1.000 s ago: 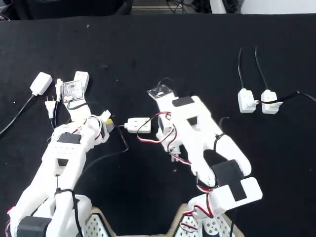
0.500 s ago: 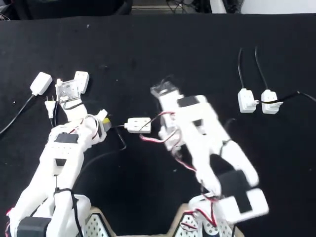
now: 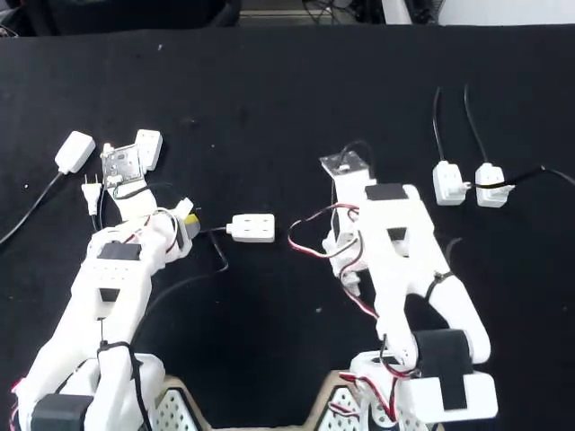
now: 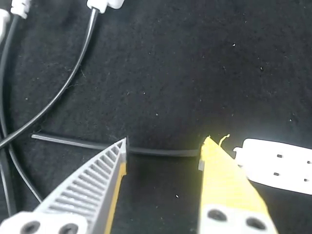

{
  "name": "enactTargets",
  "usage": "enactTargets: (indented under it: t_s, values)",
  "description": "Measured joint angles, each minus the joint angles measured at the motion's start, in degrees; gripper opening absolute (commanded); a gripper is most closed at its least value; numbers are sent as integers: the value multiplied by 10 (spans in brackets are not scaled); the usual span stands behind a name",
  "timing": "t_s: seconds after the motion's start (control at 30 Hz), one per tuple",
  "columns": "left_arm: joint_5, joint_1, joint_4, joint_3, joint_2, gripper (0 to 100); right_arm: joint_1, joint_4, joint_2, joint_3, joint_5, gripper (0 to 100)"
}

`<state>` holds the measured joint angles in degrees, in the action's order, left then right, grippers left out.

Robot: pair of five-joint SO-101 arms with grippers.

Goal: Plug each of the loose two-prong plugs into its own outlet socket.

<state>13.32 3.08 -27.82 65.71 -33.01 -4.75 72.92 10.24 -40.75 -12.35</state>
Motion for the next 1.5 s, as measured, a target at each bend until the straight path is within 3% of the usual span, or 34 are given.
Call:
enactTargets:
  t_s: [0.17,0.47,0.57,0.73,0.87,1.0,1.23,1.5]
  values:
    - [0,0,0,0,0,245,26,85,26,92,-132,117]
    - [0,0,0,0,0,245,93,28,33,87,-607,120]
    - [0,0,0,0,0,245,94,-39,33,33,-716,119]
    - [0,0,0,0,0,245,94,-204,33,-63,-763,118]
    - [0,0,0,0,0,245,74,-236,33,-97,-790,119]
    - [0,0,0,0,0,245,45,-217,40,-98,-796,120]
    - [0,0,0,0,0,245,-27,-89,144,-100,-797,120]
    - [0,0,0,0,0,245,-52,-73,231,-173,-878,118]
